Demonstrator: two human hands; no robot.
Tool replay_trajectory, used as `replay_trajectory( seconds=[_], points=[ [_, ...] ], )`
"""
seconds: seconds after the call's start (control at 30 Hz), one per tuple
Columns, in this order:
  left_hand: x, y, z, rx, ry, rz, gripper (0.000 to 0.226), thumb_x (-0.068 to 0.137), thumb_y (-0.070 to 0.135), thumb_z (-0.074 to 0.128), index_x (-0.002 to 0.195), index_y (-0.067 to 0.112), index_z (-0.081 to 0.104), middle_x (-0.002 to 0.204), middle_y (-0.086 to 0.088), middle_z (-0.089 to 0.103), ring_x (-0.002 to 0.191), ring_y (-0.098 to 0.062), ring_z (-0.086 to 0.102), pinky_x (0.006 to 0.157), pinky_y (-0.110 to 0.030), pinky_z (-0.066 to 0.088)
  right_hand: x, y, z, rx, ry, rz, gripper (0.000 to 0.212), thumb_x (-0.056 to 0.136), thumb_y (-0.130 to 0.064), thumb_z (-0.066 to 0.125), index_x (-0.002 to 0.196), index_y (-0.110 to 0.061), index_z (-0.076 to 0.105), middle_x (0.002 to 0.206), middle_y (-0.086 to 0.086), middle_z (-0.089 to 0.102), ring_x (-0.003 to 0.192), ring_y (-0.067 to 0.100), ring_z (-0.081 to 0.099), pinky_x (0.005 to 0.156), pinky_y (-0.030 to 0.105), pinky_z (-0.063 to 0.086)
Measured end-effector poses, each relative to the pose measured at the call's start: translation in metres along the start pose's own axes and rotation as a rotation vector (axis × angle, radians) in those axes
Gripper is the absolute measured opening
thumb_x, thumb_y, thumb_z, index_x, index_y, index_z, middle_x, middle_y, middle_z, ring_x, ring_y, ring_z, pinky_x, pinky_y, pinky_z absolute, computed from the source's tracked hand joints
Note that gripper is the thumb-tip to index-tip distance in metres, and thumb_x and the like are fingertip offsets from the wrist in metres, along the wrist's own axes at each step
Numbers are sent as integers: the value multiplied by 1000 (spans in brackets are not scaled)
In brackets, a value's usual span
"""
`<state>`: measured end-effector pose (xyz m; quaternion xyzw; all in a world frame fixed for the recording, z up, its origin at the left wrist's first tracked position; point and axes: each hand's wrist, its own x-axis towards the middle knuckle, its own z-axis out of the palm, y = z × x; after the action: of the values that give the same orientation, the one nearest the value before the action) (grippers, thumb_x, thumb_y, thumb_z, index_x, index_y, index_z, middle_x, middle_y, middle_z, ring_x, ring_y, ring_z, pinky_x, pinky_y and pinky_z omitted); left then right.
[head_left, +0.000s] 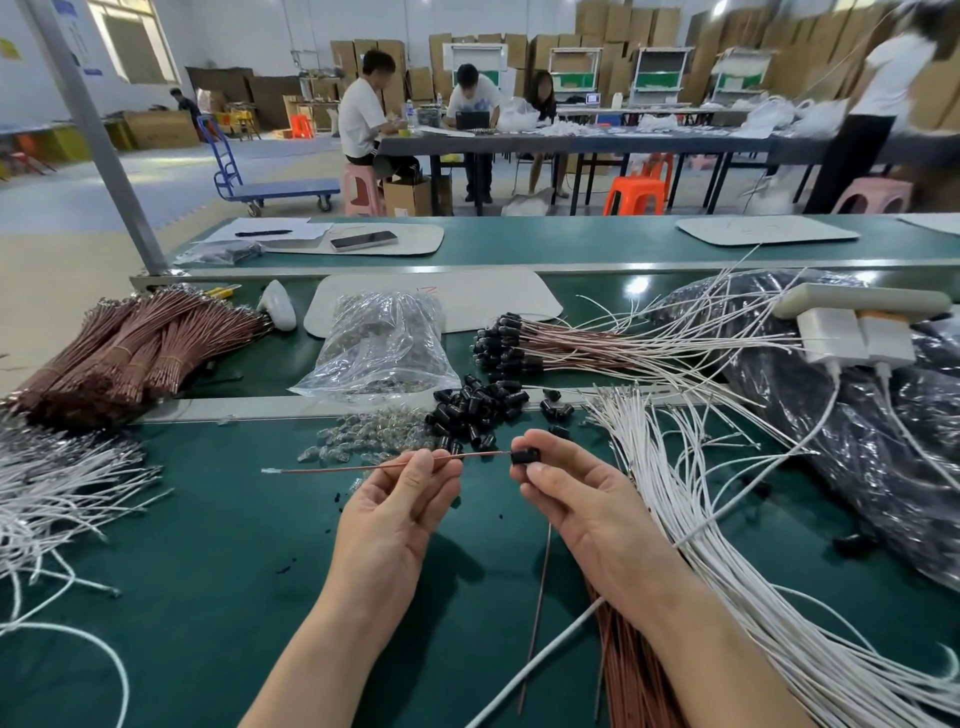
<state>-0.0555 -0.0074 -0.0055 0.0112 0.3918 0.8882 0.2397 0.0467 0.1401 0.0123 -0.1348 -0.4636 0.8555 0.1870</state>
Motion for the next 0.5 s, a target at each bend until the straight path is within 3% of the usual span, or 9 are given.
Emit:
replay_trajectory(
  seconds=[0.5],
  points=[
    [-4, 1, -1, 55, -20, 54, 21, 75, 12, 71, 95, 9, 65, 87, -10, 75, 72, -17, 73, 66, -25, 60, 0, 1, 0, -7, -3, -17, 27, 79, -12, 70, 103, -18, 81, 114, 12, 75, 93, 17, 74, 74, 20, 57]
  ],
)
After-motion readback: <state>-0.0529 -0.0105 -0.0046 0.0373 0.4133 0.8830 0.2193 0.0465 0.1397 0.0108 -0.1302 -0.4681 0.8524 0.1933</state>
